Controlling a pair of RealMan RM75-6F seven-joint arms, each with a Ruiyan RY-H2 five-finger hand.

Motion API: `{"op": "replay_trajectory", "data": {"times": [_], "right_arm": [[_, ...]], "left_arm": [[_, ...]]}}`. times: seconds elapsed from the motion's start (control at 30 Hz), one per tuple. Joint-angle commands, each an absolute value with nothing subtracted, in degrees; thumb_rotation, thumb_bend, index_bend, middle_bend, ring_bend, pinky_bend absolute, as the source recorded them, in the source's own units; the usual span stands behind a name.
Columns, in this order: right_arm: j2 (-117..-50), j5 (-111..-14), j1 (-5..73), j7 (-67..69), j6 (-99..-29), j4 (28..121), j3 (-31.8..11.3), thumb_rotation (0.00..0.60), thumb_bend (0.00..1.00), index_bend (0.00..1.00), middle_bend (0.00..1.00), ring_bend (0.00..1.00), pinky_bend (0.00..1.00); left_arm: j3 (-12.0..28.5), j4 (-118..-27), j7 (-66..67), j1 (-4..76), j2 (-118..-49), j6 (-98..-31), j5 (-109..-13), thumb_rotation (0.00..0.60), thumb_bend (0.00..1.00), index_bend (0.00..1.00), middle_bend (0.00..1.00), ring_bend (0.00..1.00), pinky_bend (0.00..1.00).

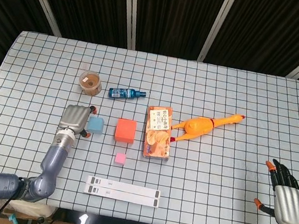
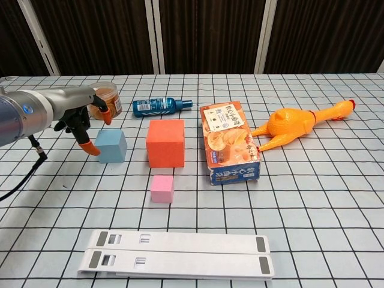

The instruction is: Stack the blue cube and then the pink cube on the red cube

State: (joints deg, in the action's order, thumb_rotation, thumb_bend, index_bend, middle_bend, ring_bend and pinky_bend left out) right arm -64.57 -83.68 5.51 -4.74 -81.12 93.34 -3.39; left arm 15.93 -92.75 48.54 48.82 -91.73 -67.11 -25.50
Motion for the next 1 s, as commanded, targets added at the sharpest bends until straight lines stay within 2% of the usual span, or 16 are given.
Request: {"op": "replay_trajectory", "data": {"times": [0.03,0.63,1.0], "right_arm": [[-64.6,-83.6,5.5,-4.7,-81.1,93.2,-3.4,0.6,0.16,0.1,0.07,0.1,0.21],[-64.5,-83.6,5.7,-3.5,-80.6,93.0,-3.2,0.6,0.16,0.1,0.07,0.1,0.21],[-64.4,-83.5,5.7,-3.2,-80.5,93.1,-3.2,0.6,0.16,0.1,0.07,0.1,0.21]], "left_arm": [[15.7,-92.2,48.7,49.3,-92.3,-66.9,-25.3,0.6,0.19,0.31,0.94,0.76,0.78],[15.3,-89.8,47.9,50.9,-94.0,-66.7,-24.3,0.6,0.2,0.33,0.93,0.76,0.78],[14.9,-89.0,48.6,51.8,-94.7,-67.3,-24.1,0.6,0.27,0.35,0.93,0.76,0.78]]}}
